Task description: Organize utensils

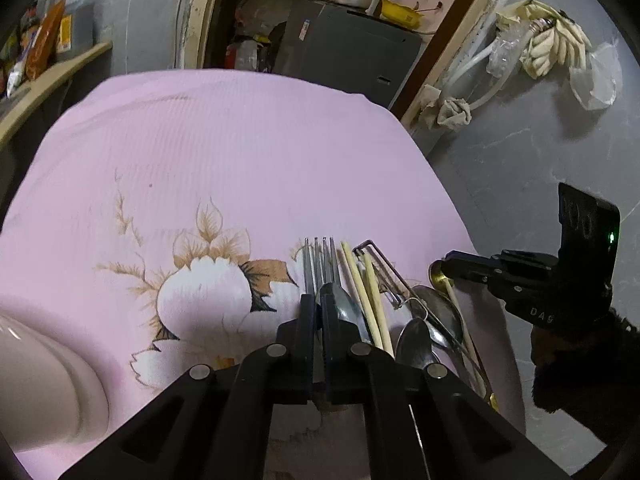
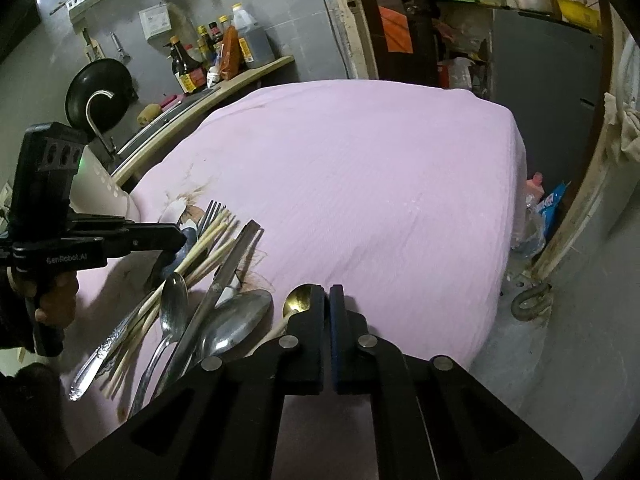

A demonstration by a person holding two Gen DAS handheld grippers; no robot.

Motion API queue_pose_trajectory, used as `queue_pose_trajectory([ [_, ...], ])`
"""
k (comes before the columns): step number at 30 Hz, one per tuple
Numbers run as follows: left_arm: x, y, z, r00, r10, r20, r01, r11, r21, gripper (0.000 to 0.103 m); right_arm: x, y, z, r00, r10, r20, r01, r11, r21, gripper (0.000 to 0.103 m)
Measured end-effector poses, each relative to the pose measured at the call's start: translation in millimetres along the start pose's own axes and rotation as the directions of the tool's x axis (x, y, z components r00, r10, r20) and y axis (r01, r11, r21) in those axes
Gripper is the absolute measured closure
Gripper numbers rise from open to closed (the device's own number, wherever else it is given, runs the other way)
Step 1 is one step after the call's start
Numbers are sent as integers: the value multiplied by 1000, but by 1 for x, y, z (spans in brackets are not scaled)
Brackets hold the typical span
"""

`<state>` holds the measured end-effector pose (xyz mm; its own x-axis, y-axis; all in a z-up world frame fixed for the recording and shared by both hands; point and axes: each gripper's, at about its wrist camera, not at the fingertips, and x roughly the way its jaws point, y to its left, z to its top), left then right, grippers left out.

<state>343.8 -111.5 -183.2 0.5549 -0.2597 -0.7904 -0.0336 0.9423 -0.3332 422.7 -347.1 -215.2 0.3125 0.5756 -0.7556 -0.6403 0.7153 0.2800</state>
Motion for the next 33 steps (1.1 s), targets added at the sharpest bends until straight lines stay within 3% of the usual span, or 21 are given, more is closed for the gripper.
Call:
queue_pose_trajectory([
  [7,8,7,-1,998,-32,-61,28,998,-57,91,1,-2,-1,1000,5,-1,-5,1000,18,101],
  [15,12,5,1,996,-64,-56,60,996,-72,86,4,-5,-2,1000,24,1,-24,999,34,101],
  [16,13,5,2,996,-66,-56,62,995,-73,86,3,-5,-2,1000,25,3,-25,999,35,101],
  [18,14,3,3,997,-49,-62,45,997,-64,96,3,-4,-3,1000,24,7,-24,999,31,101],
  [28,-6,-12,2,998,-48,-31,47,998,-40,101,-5,3,-3,1000,16,22,-17,999,41,102],
  [33,-1,-5,1,994,-90,-61,85,993,-78,100,2,-4,-12,997,72,-18,-70,994,80,100],
])
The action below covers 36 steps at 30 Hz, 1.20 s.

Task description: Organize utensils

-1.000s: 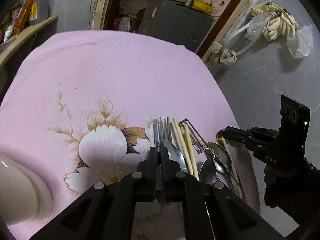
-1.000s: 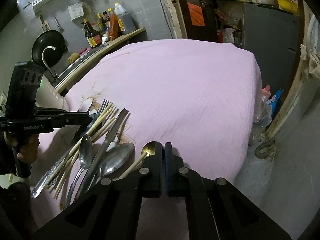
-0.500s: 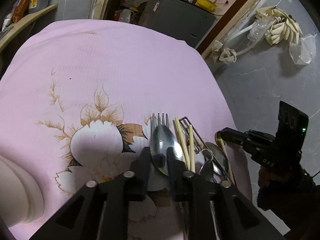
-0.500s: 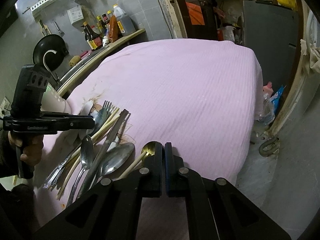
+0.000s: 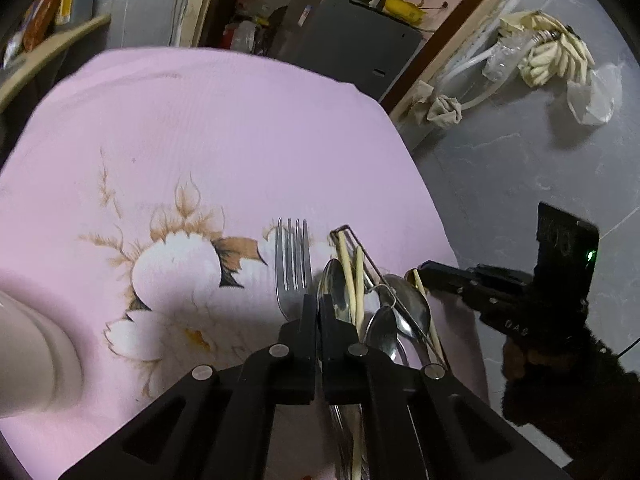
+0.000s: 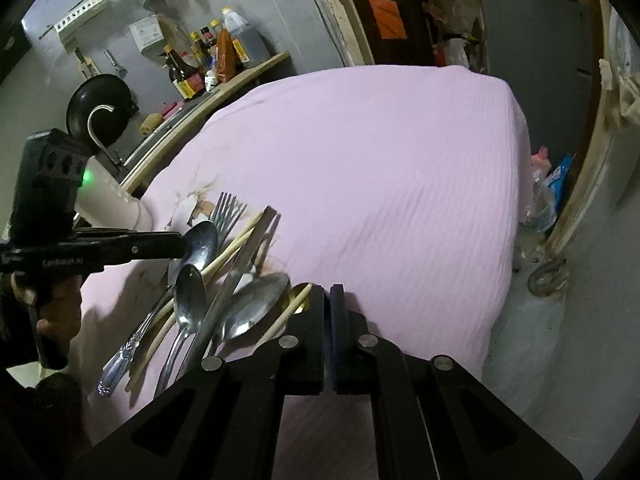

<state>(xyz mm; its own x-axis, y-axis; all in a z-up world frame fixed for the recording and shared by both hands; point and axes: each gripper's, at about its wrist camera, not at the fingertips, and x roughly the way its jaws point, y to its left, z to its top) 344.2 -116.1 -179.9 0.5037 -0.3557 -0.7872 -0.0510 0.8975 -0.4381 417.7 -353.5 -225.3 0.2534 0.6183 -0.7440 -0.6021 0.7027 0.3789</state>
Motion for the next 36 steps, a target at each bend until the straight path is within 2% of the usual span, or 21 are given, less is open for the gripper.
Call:
queue_pose_trajectory([
  [3,1,6,-2,999,-33,-11,32,999,-33,100,1,-1,-2,1000,18,-2,-18,1000,-5,100],
  [6,4,6,-3,999,-31,-22,30,999,-30,100,3,1,-1,1000,24,-12,-25,999,-24,99],
  [8,8,7,-4,999,-25,-41,24,999,-36,97,4,1,0,999,38,-20,-38,999,-33,95],
  [10,11,9,-4,998,-42,-54,40,998,-46,96,4,2,2,997,77,-26,-78,996,-39,82],
  [12,13,9,-4,998,-45,-54,43,998,-41,95,4,2,2,995,92,-31,-94,994,-51,80],
  [16,15,9,-2,997,-46,-58,44,998,-33,95,5,8,2,997,67,-34,-70,994,-89,82],
  [20,16,0,0,998,-16,-66,17,1000,2,95,6,18,4,999,4,-51,-12,989,-146,86],
  [22,17,-4,1,998,5,-67,-3,1000,18,95,5,19,6,998,-27,-58,18,988,-152,97],
  [23,16,-6,1,998,12,-64,-10,1000,23,95,5,21,7,997,-48,-59,39,987,-154,97],
  [26,15,-9,1,998,28,-49,-27,999,23,97,3,18,7,997,-44,-63,37,992,-119,100],
  [31,-1,-16,-1,999,53,-11,-52,998,41,101,-12,24,0,998,-59,-7,59,996,-68,102],
  [36,-20,-27,-9,994,108,34,-110,991,72,101,-39,41,-11,989,-122,84,124,992,-25,102],
])
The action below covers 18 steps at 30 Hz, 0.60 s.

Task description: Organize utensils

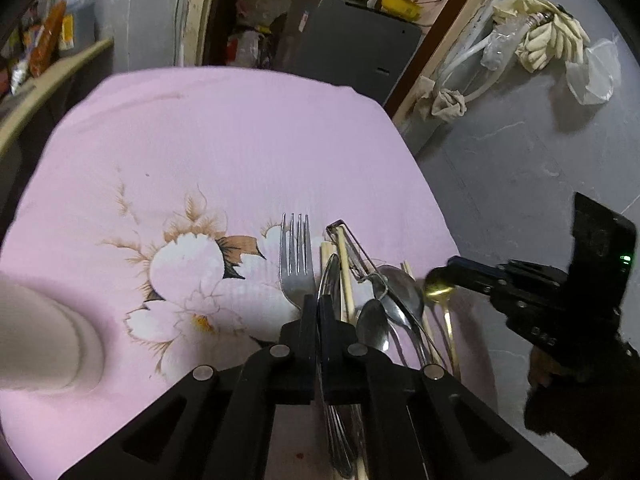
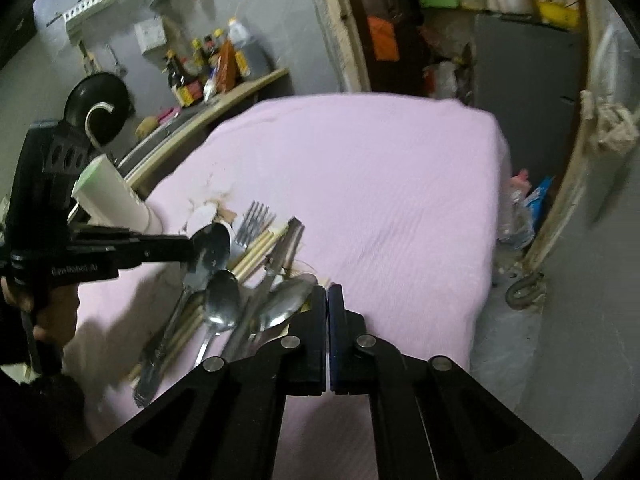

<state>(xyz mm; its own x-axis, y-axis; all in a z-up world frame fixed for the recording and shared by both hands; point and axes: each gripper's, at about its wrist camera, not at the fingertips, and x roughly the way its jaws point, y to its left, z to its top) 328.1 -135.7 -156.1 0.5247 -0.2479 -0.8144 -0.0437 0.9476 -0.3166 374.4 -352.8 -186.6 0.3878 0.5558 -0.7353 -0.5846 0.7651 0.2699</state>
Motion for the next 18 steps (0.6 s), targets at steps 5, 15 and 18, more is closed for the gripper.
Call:
queue_pose_trajectory([
  [5,-19,-17,-10,997,47,55,-50,997,55,101,-28,27,-7,991,-114,73,116,993,-16,102],
  [15,-70,-31,-21,964,106,244,-131,988,87,101,-91,79,-11,925,-282,254,282,959,35,102],
  [18,-90,-28,-18,945,106,310,-143,985,99,101,-107,98,-4,894,-328,304,328,943,53,102],
])
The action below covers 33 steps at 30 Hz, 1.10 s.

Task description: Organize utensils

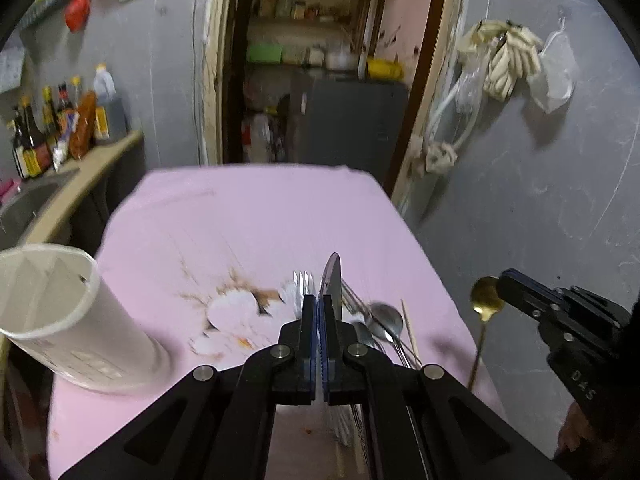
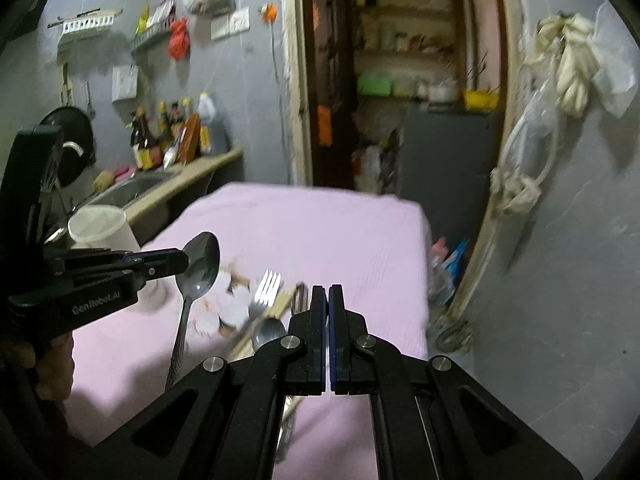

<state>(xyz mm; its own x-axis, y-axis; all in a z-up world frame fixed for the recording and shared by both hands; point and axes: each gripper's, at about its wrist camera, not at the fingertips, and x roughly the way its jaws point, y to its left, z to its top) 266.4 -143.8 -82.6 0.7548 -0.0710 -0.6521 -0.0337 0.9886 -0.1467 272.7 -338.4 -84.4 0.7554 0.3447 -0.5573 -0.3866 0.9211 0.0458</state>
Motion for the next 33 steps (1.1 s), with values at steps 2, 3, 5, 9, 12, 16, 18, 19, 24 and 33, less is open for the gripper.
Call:
queue_pose_trajectory([
  [2,-12,6,7,999,-11,39,11,1000,-1,101,-12,13,9,998,-38,40,39,999,-11,102],
  [3,-19,9,11,998,-18,60,18,1000,-1,101,-18,20,15,996,-62,65,63,998,-22,102],
  [5,-31,16,18,995,-22,101,23,1000,-3,101,-30,36,27,988,-109,112,115,992,-47,102],
  [9,-58,38,38,980,-22,196,24,1000,-9,101,-50,67,53,968,-156,198,175,981,-83,102],
  [12,-83,62,50,964,-4,267,12,1000,-28,101,-61,96,77,950,-164,265,198,975,-105,102],
  [16,-114,106,67,938,53,341,-35,998,-59,101,-68,139,107,928,-141,344,196,972,-129,102],
  [18,-128,132,73,923,90,374,-63,994,-84,101,-64,161,122,921,-116,372,176,975,-133,102],
  [19,-135,146,76,915,113,387,-81,992,-97,101,-63,173,129,916,-97,390,160,978,-132,102],
  [24,-155,209,84,874,234,426,-176,969,-172,101,-41,229,151,887,-53,459,131,982,-139,102],
  [33,-122,261,66,862,330,385,-263,940,-219,101,12,284,130,906,-44,420,153,961,-229,102],
])
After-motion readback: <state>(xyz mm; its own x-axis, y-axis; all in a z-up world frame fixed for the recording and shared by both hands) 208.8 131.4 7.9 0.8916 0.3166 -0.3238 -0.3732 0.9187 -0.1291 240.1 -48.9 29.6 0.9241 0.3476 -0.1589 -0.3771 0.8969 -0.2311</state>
